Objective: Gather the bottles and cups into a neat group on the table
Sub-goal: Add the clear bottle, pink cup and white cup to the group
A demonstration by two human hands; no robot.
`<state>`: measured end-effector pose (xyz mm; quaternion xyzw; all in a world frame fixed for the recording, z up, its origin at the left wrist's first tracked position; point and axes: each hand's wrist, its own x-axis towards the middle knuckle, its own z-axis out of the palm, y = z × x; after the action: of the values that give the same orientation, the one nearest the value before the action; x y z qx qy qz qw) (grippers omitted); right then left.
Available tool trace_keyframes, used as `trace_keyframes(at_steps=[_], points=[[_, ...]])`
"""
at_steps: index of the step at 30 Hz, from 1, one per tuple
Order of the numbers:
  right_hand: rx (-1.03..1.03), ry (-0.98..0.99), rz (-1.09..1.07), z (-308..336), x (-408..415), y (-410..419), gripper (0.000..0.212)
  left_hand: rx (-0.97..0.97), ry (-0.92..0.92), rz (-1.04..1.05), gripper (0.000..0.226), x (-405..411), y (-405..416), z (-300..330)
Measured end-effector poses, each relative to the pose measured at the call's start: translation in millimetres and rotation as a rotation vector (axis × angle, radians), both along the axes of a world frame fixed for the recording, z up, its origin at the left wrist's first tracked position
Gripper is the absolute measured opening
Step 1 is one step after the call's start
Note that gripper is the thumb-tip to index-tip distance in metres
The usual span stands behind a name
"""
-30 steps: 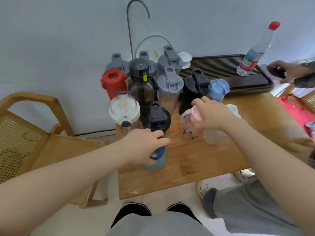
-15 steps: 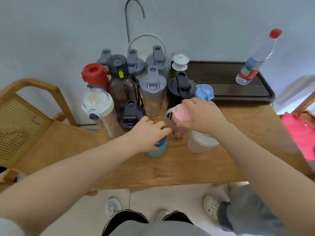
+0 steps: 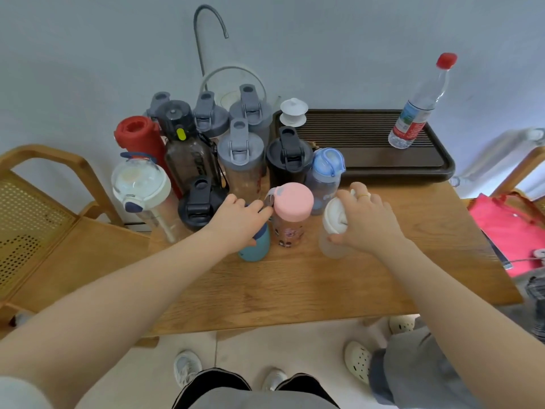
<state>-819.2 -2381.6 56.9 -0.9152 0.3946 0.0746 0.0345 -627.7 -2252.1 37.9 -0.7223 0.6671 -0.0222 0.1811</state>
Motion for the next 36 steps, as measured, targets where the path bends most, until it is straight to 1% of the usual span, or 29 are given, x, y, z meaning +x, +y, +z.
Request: trace_keyframes(at_steps=[2,3,5,7,8,9,12,17,22,27,29,31,33,34,35,36], points=[[-0.088,0.036,0.023,1.3,1.9,-0.5,0.084,-0.025,-0.018,-0.010,0.077,1.7,-1.4,0.0],[-0.153,0.018,0.058,3.0,5.5,2.1,0.082,-0.034,-0.025,-0.018,0.079,2.6,-1.9,0.2],[-0.227,-0.125,0.145,7.1,19.7,11.3,0.076,-0.046,-0.025,-0.026,0.081,5.5,-1.8,1.1],[-0.184,-0.290,0.217,10.1,39.1,20.9,0.069,-0.053,-0.022,-0.030,0.081,9.3,-0.8,3.1],[-0.132,-0.305,0.238,10.4,48.6,24.0,0.063,-0.061,-0.026,-0.039,0.077,11.2,-0.8,4.1],[-0.084,-0.278,0.256,8.8,57.1,25.6,0.058,-0.066,-0.031,-0.048,0.071,12.7,-1.0,5.3],[0.018,-0.173,0.252,-1.4,70.6,23.8,0.066,-0.055,-0.028,-0.050,0.058,15.4,-4.8,7.8],[-0.024,-0.161,0.236,-3.0,62.8,12.7,0.063,-0.059,0.016,0.027,0.053,17.8,-11.7,4.6],[-0.051,-0.174,0.242,-6.9,58.2,5.5,0.066,-0.096,0.041,0.096,0.052,21.3,-21.6,1.0],[-0.009,-0.259,0.248,-14.1,60.1,0.9,0.070,-0.116,0.086,0.103,0.057,24.0,-23.0,-1.5],[-0.005,-0.278,0.264,-13.0,60.0,0.1,0.074,-0.162,0.108,0.094,0.061,24.3,-19.8,-3.2],[-0.049,-0.319,0.259,-8.9,50.8,-0.1,0.079,-0.245,0.132,0.090,0.071,21.0,-15.3,-2.9],[-0.164,-0.464,0.183,-8.1,29.6,-1.7,0.087,-0.268,0.231,0.088,0.089,10.5,-12.3,2.3],[-0.206,-0.555,0.109,-9.2,16.9,-3.4,0.091,-0.274,0.285,0.071,0.094,3.1,-12.8,6.1],[-0.182,-0.634,0.023,-13.9,3.5,-6.5,0.095,-0.290,0.328,0.040,0.095,-5.3,-14.5,10.3],[-0.060,-0.694,-0.076,-19.4,-8.1,-8.4,0.101,-0.312,0.362,0.005,0.095,-13.2,-17.6,14.0]])
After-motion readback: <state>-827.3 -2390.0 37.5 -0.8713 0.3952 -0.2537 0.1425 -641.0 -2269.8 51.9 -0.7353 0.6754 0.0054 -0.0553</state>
